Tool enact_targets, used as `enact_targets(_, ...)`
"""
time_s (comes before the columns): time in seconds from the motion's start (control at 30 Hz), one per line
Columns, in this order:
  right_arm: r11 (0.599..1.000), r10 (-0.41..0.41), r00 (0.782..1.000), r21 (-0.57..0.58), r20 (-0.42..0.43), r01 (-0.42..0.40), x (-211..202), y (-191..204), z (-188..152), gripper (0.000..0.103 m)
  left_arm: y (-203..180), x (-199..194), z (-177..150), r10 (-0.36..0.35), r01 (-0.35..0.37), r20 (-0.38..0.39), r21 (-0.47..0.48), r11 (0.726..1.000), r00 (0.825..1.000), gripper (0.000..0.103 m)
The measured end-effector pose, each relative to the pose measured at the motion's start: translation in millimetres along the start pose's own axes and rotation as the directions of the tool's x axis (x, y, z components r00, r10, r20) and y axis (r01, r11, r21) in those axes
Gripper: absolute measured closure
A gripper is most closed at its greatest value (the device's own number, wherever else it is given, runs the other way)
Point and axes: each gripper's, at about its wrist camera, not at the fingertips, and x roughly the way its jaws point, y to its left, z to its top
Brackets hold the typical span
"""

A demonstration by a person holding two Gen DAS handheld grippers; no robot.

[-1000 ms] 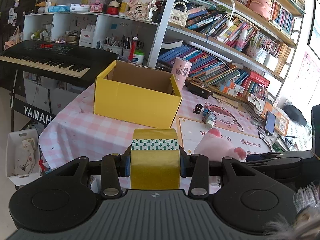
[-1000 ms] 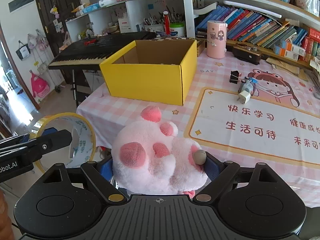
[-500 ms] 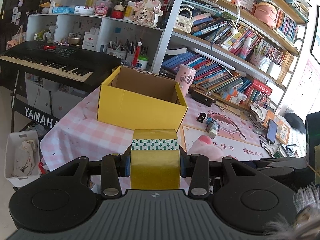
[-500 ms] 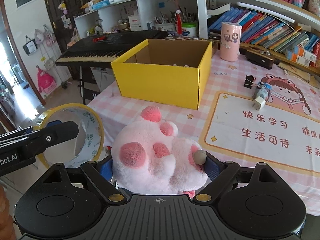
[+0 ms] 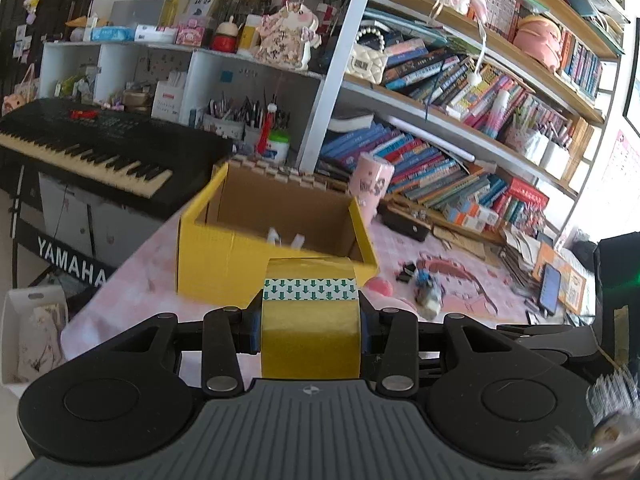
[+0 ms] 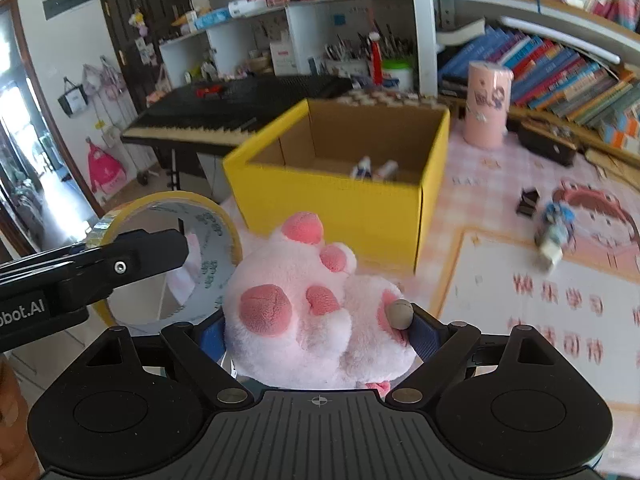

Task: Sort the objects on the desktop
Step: 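Carry the tape roll and plush toy with both tools over the yellow box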

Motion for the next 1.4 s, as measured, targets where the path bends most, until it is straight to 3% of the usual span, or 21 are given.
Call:
enact_targets(0.3,1.0,0.028,0.995,-0.005,0.097,-0.028,33.9,-26.2,76.8,0.013,4.1,64.7,64.8,0.021,-0.023,0.056,0.036,0.999,0.998,0.064)
enact_targets(0.53,0.998,-0.018,0.991,-0.063,0.134,0.027,83.2,-47.0,128.6,0.012,15.0,131.8,102.7,0.061,-0.063,0.046,0.037,0.997,0.997,0.064)
enact_targets(0.67,0.994,-0.038,0.995,-0.096,0.097,0.048,121.7,-60.5,146.2,0.012,28.8,177.9,105.1,0.133,-0.132,-0.019,0.055,0.99,0.991,0.064)
enact_targets(0.8,0.992,-0.056,0.997,-0.111,0.051,0.061,156.7,-69.7,159.6,0.012,41.1,214.1,91.8,0.203,-0.192,-0.113,0.095,0.977,0.973,0.064)
enact_targets(1.03,0.988,0.037,0.995,-0.147,-0.092,-0.05,209.8,-51.6,178.1,0.011,43.7,258.8,65.8,0.26,-0.224,-0.251,0.162,0.961,0.933,0.064)
enact_targets(1.23,0.974,0.055,0.971,-0.203,-0.233,-0.104,257.0,-22.5,179.7,0.01,39.1,273.4,57.0,0.285,-0.233,-0.29,0.201,0.951,0.914,0.064)
enact_targets(1.4,0.959,0.054,0.961,-0.253,-0.27,-0.125,272.6,-12.2,171.8,0.006,37.8,274.0,56.9,0.308,-0.254,-0.283,0.21,0.944,0.908,0.063)
